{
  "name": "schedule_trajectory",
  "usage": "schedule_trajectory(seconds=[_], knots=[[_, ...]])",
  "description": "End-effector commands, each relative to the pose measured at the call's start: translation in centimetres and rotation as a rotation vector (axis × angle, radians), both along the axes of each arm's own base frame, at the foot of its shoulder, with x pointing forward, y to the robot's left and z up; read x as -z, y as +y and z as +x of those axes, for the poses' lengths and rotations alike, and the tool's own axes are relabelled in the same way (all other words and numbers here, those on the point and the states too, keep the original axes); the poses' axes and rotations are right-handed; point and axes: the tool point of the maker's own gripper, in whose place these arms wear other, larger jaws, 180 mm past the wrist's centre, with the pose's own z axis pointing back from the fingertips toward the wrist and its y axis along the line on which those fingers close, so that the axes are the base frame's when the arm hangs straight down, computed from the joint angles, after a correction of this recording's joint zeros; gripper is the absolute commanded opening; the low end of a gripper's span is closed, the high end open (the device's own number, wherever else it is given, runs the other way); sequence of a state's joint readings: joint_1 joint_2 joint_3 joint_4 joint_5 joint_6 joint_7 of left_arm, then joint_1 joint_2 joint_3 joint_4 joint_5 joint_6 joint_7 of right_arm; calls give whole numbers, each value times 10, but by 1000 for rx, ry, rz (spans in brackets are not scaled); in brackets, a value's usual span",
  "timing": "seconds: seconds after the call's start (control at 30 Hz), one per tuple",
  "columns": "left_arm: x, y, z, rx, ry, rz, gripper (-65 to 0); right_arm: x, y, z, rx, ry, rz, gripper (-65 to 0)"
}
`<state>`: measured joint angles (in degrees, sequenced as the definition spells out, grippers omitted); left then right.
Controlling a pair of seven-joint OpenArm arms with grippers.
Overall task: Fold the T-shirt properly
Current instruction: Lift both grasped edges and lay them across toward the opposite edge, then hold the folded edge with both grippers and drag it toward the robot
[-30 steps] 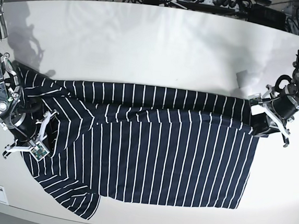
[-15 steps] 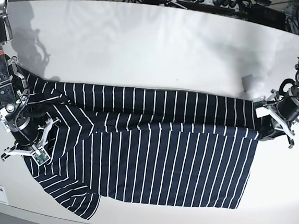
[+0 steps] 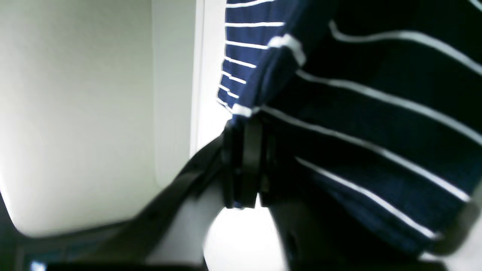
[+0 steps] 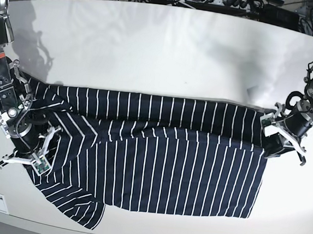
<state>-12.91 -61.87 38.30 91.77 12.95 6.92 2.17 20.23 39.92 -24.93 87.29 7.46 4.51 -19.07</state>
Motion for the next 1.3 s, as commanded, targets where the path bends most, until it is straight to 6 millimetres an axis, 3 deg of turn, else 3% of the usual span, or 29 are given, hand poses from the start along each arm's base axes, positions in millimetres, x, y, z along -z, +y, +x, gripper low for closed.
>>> schedule_trajectory(seconds=[0.0, 0.03, 0.07, 0.17, 0.33, 0.43, 0.5, 0.53, 0.57, 0.73, 0.83, 0.97, 1.1, 1.27], knots=[[-37, 24, 20, -75, -132, -7, -480, -44, -13, 16, 44, -124, 4, -488], [-49, 36, 29, -133, -193, -47, -421, -54, -15, 20, 66, -148, 21, -425], [-57, 45, 37, -187, -227, -102, -401, -63, -16, 23, 74, -166, 43, -393], [-56, 57, 46, -284, -193, -258, -402, -74, -9, 28, 52, -166, 110, -393], [-44, 58, 41, -316, -145, -319, -415, -59, 10, 23, -46, -80, 140, -393], [-41, 57, 39, -315, -139, -318, -445, -50, 10, 21, -44, -36, 148, -393], [-41, 56, 40, -313, -140, -321, -583, -49, 9, 20, -34, -28, 145, -448], [-42, 56, 40, -311, -142, -321, -650, -47, 7, 20, -27, -19, 142, -533], [-42, 53, 40, -306, -139, -323, -650, -44, 6, 20, -19, -4, 140, -642], [-30, 36, 38, -258, -69, -338, -650, -24, 12, 11, -25, 105, 201, -650], [-35, 41, 39, -296, -129, -355, -650, -16, 4, 7, -9, 103, 110, -650], [-24, 40, 33, -301, -101, -355, -650, 7, -5, -4, 27, 134, 63, -650], [0, 29, 30, -295, 89, -393, -650, 48, 2, -29, 7, 310, 81, -650], [12, 12, 42, -309, 362, -443, -650, 53, -4, -31, 50, 368, 63, -650]])
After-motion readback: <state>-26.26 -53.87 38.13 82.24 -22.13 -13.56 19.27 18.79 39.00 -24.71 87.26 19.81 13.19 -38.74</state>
